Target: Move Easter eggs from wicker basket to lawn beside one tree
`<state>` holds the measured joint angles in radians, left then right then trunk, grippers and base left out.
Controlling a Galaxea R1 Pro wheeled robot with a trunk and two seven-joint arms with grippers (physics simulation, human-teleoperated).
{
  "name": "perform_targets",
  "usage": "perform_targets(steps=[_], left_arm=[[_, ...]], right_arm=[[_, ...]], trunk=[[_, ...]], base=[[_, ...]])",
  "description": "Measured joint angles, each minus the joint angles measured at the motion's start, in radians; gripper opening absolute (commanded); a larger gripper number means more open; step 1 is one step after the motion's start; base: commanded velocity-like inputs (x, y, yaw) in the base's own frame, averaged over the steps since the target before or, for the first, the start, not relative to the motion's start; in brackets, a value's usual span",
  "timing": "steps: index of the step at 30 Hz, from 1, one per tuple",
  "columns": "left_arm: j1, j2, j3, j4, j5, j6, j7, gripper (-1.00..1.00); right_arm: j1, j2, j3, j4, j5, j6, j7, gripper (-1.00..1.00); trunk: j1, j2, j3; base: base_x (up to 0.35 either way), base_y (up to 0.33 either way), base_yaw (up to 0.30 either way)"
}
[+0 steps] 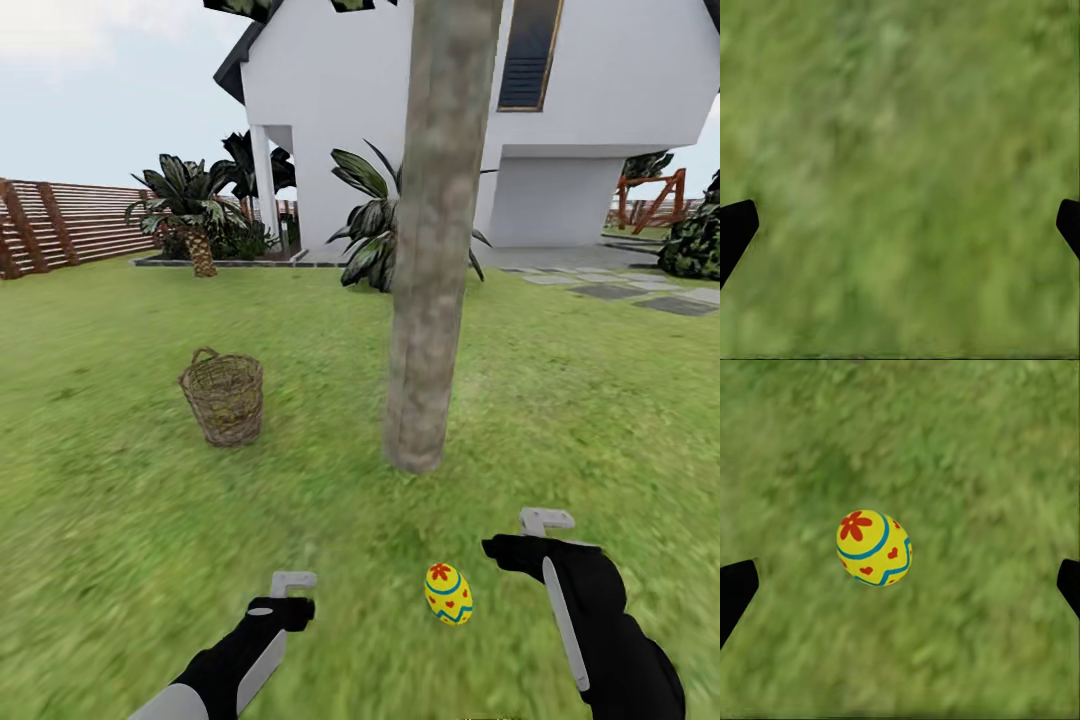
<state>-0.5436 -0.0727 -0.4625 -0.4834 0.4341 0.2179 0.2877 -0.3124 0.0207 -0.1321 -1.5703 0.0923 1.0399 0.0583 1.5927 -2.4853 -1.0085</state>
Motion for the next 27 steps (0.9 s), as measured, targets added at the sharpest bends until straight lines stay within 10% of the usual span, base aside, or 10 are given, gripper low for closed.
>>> perform_targets(steps=[27], left_arm=[[0.000,0.000,0.000,0.001,0.000,0.000,-0.002,1.00]], right_arm=[[0.000,0.000,0.000,0.000,0.000,0.000,0.000,1.00]], trunk=[[-0.001,0.000,0.000]], base=[[0.051,0.301,0.287]])
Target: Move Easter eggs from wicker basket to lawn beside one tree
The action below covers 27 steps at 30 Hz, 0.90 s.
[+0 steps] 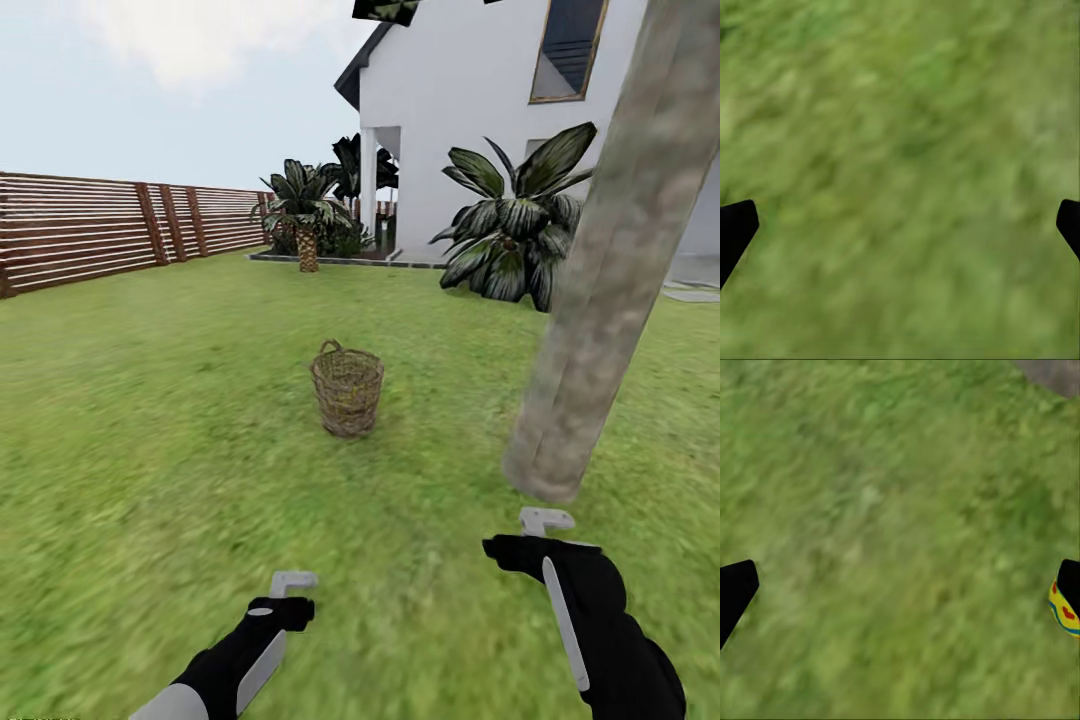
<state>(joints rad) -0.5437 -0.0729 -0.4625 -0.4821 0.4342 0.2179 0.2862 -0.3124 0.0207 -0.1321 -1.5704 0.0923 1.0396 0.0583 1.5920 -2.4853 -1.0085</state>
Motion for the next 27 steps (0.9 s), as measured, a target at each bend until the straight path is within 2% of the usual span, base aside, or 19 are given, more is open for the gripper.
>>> perform_targets(steps=[8,27], left_arm=[[0.000,0.000,-0.001,0.000,0.000,0.000,0.001,1.00],[0.000,0.000,-0.002,0.005,0.000,0.000,0.000,1.00]], right_arm=[[0.000,0.000,0.000,-0.001,0.000,0.000,0.000,1.00],[0.000,0.000,0.000,-0.001,0.000,0.000,0.000,1.00]], trunk=[[0.000,0.000,0.000],[0.000,0.000,0.000]], base=[[0.247,0.250,0.064],[0.288,0.191,0.004]])
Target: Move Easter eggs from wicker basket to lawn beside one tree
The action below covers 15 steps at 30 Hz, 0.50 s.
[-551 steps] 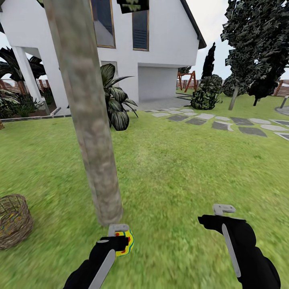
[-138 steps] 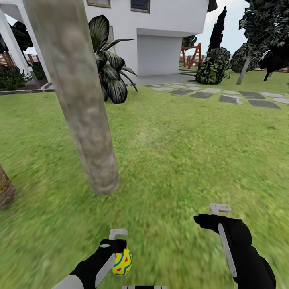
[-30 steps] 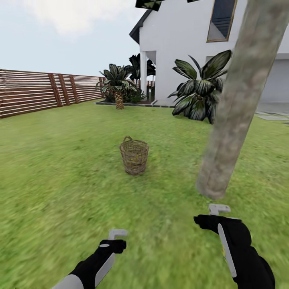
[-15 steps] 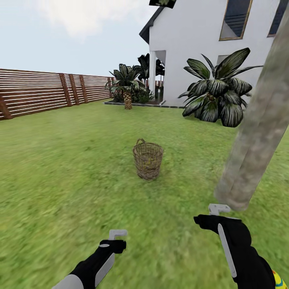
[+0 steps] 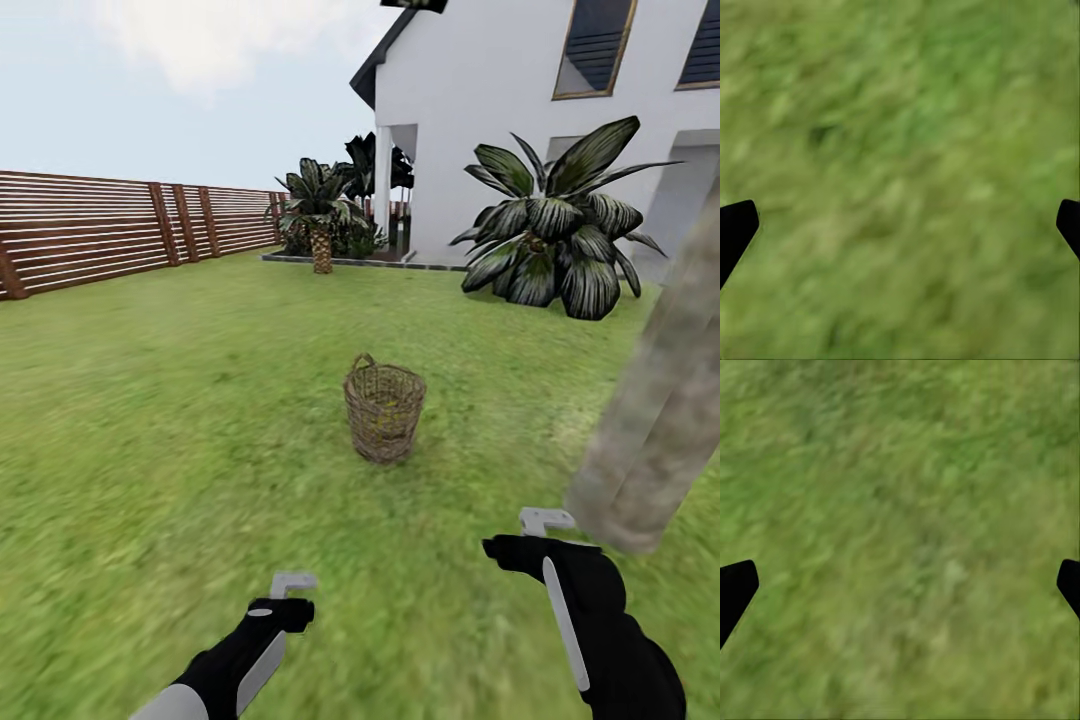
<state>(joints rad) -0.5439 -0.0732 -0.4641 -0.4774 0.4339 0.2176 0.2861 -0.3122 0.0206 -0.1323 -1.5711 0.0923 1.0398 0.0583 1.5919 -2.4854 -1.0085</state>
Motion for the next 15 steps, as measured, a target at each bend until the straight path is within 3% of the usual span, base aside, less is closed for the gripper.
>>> perform_targets(steps=[6,15], left_arm=[[0.000,0.000,0.000,-0.001,0.000,0.000,0.000,1.00],[-0.009,0.006,0.006,-0.010,0.000,0.002,-0.002,1.00]], right_arm=[[0.000,0.000,-0.001,0.000,0.000,-0.001,0.000,1.00],[0.000,-0.005,0.000,0.004,-0.001,0.001,0.001,1.00]], trunk=[[0.000,0.000,0.000],[0.000,0.000,0.000]], base=[[0.261,0.237,0.000],[0.000,0.000,0.000]])
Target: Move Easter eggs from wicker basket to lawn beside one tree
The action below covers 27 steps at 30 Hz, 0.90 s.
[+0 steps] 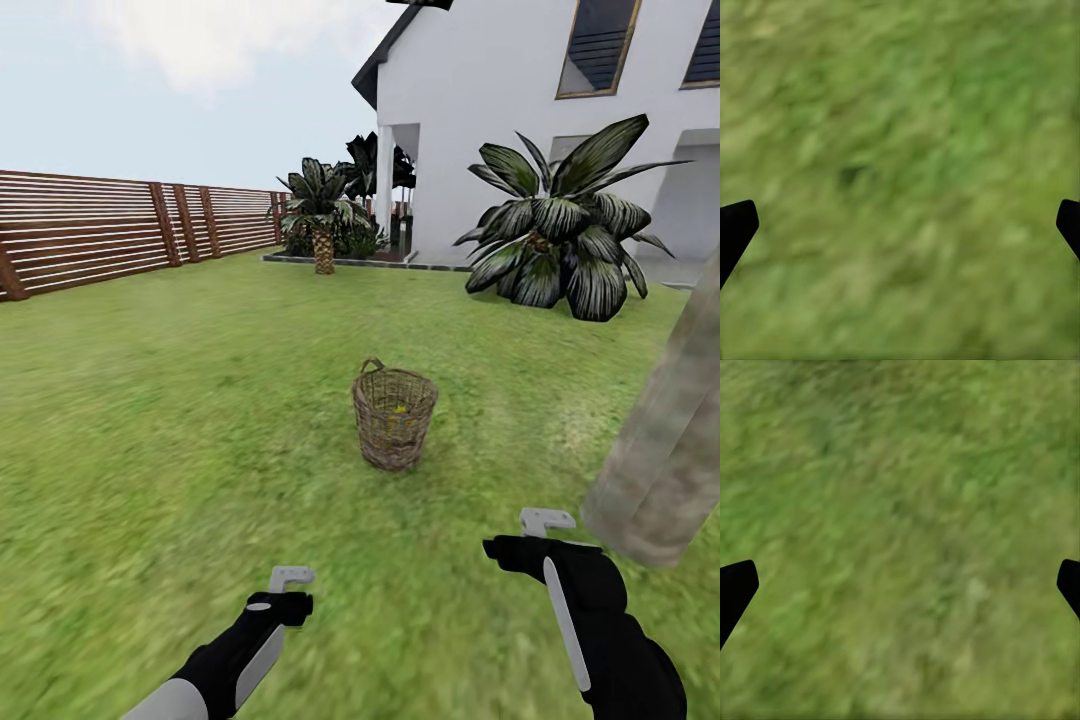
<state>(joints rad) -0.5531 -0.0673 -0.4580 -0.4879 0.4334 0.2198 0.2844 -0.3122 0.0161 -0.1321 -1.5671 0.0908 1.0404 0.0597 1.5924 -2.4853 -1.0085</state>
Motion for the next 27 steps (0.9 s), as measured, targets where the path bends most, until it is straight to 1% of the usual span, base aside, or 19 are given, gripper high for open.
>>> perform_targets(steps=[18,27], left_arm=[[0.000,0.000,0.000,0.000,0.000,0.000,0.000,1.00],[0.000,0.011,0.000,0.002,0.001,0.015,-0.002,1.00]], right_arm=[[0.000,0.000,0.000,0.000,0.000,0.000,0.000,1.00],[0.000,0.004,0.001,0.000,0.000,0.000,0.000,1.00]], trunk=[[0.000,0.000,0.000],[-0.034,0.063,0.028]], base=[[0.000,0.000,0.000],[0.000,0.000,0.000]])
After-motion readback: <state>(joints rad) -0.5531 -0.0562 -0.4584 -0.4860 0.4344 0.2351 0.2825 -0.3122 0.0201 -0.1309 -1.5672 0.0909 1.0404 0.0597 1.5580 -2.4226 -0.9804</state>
